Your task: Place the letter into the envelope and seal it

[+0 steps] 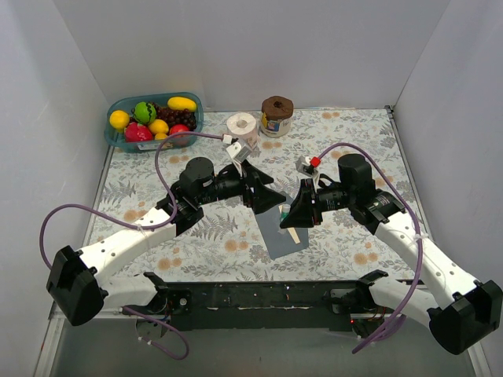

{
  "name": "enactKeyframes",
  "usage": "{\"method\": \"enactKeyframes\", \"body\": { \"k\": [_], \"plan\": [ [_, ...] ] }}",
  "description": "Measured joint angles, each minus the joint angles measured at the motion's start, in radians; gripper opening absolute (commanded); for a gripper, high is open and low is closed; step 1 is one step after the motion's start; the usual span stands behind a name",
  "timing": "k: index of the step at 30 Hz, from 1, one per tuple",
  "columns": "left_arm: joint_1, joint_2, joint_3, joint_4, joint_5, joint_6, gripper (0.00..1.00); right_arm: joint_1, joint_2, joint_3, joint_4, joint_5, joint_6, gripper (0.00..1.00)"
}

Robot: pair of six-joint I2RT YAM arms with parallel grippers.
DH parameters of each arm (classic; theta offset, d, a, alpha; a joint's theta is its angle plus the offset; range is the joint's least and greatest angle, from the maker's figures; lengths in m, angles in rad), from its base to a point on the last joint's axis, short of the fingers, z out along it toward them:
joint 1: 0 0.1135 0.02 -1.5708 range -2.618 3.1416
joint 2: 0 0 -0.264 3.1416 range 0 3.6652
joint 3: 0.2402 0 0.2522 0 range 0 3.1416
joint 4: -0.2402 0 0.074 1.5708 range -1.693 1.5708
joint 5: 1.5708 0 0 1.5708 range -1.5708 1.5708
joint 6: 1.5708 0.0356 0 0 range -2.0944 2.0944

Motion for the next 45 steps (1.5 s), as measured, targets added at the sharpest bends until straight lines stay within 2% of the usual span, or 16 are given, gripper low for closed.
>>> {"method": "enactKeyframes", "body": {
  "k": [10, 24, 28, 35, 40, 45],
  "plan": [
    [0.0, 0.0, 0.0, -0.008, 0.151, -0.051, 0.82, 0.0, -0.005, 0.0, 0.001, 0.076, 0.001, 0.01],
    [0.0, 0.042, -0.006, 0.013, 0.146, -0.092, 0.67, 0.001, -0.005, 0.0, 0.029, 0.091, 0.025, 0.01],
    [0.0, 0.048, -0.008, 0.048, 0.146, -0.113, 0.55, 0.001, -0.005, -0.004, 0.036, 0.09, 0.031, 0.01],
    [0.0, 0.059, -0.009, 0.099, 0.188, -0.137, 0.48, 0.001, -0.005, -0.015, 0.052, 0.09, 0.039, 0.01],
    [0.0, 0.074, -0.01, 0.108, 0.226, -0.141, 0.47, 0.001, -0.005, -0.016, 0.06, 0.091, 0.048, 0.01],
    [0.0, 0.081, -0.013, 0.108, 0.25, -0.145, 0.36, 0.001, -0.005, -0.016, 0.073, 0.091, 0.053, 0.01]
  ]
}}
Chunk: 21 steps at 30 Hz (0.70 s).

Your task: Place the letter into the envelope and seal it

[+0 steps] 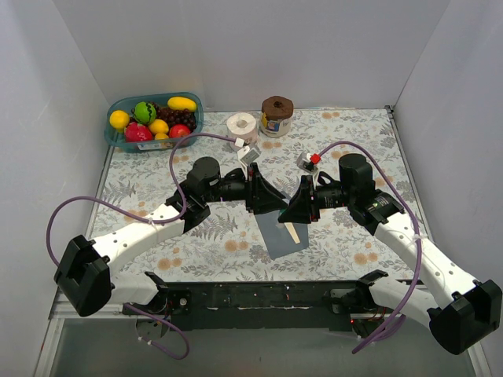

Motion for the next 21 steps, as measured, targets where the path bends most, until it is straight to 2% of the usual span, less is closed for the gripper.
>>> {"method": "enactKeyframes", "body": {
  "k": [6, 9, 11, 18, 21],
  "plan": [
    [0.0, 0.001, -0.011, 0.005, 0.022, -0.002, 0.25, 0.0, 0.0, 0.0, 0.008, 0.006, 0.005, 0.01],
    [0.0, 0.001, -0.011, 0.01, 0.026, -0.004, 0.12, 0.0, 0.0, 0.0, 0.008, 0.008, 0.007, 0.01],
    [0.0, 0.003, -0.011, 0.014, 0.032, -0.004, 0.0, 0.0, 0.0, 0.0, 0.008, 0.008, 0.013, 0.01],
    [0.004, 0.011, -0.036, 0.089, 0.044, -0.043, 0.0, 0.0, -0.005, -0.002, 0.008, 0.006, 0.024, 0.02],
    [0.004, 0.011, -0.055, 0.125, 0.043, -0.068, 0.0, 0.0, -0.012, -0.013, 0.015, 0.006, 0.025, 0.14]
  ]
}}
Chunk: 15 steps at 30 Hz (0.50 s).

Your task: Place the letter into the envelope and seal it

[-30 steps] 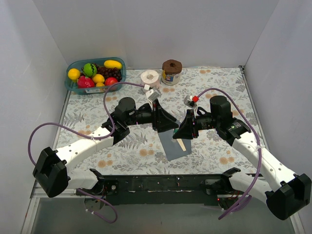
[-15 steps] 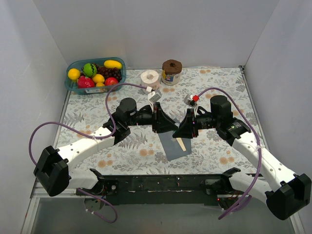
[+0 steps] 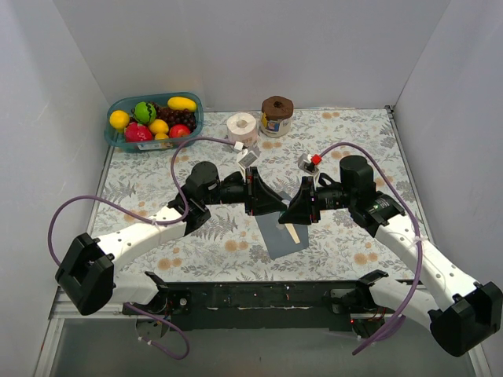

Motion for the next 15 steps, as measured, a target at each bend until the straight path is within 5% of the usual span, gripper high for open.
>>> {"method": "enactKeyframes", "body": {
  "k": [15],
  "plan": [
    [-0.01, -0.027, -0.061, 0.106, -0.123, -0.106, 0.0, 0.001, -0.08, -0.092, 0.185, 0.039, 0.102, 0.43]
  ]
}}
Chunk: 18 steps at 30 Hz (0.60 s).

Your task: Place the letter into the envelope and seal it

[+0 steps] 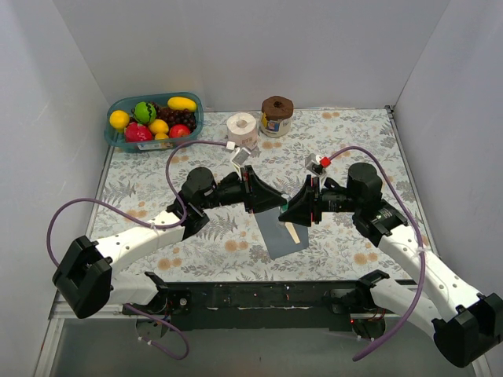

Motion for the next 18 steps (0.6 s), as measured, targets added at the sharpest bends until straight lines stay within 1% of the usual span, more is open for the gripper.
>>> {"method": "enactKeyframes", "body": {
  "k": [10, 15, 18],
  "plan": [
    [0.005, -0.001, -0.008, 0.045, -0.063, -0.053, 0.0, 0.0, -0.016, -0.042, 0.103, 0.026, 0.062, 0.57],
    [0.005, -0.001, -0.011, 0.047, -0.065, -0.06, 0.0, 0.0, -0.016, -0.044, 0.134, 0.034, 0.084, 0.58],
    [0.005, -0.002, -0.015, 0.047, -0.068, -0.064, 0.0, 0.0, -0.021, -0.046, 0.149, 0.063, 0.094, 0.56]
  ]
}}
